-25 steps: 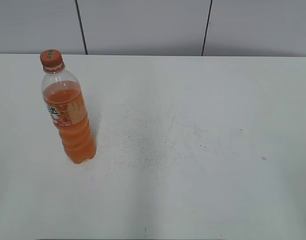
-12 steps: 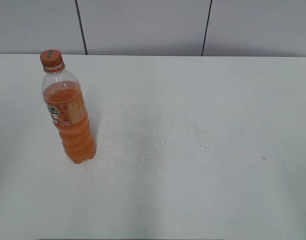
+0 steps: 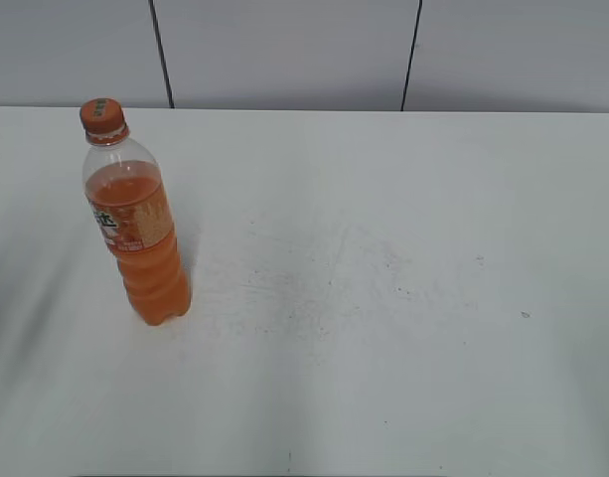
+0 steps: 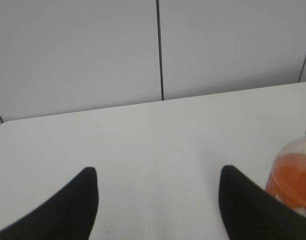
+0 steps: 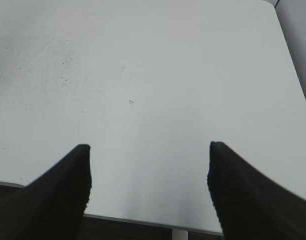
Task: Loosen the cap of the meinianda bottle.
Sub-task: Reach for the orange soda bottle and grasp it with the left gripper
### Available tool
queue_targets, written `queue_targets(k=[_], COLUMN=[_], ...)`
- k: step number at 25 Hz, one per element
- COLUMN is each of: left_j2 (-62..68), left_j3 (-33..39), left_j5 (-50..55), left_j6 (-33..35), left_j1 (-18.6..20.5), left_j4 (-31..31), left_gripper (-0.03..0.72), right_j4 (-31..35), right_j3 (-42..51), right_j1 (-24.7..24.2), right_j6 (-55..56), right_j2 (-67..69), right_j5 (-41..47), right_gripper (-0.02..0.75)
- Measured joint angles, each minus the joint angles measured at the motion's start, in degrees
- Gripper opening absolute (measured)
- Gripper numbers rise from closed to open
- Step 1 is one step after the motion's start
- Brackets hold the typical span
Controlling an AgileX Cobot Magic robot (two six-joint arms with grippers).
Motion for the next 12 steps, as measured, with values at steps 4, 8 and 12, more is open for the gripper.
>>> queue_targets(k=[4,8,12], left_j2=[0.32,0.38,1.50], left_j3=[5.13,8.71,11.76], left_j5=[-6.41,-10.26,-13.83], left_j6=[-4.77,-5.66,-6.09], left_j1=[-0.07,-0.07,-0.07], left_j4=[6.99,12.06,16.58], left_gripper=[0.467,0.467,0.467], right_j4=[0.00,0.00,0.00], right_j3=[0.00,0.00,0.00], right_j1=[0.00,0.00,0.00], right_j6=[0.00,0.00,0.00], right_j2=[0.00,0.00,0.00], right_j5=[0.00,0.00,0.00], right_gripper=[0.547,0.547,0.547])
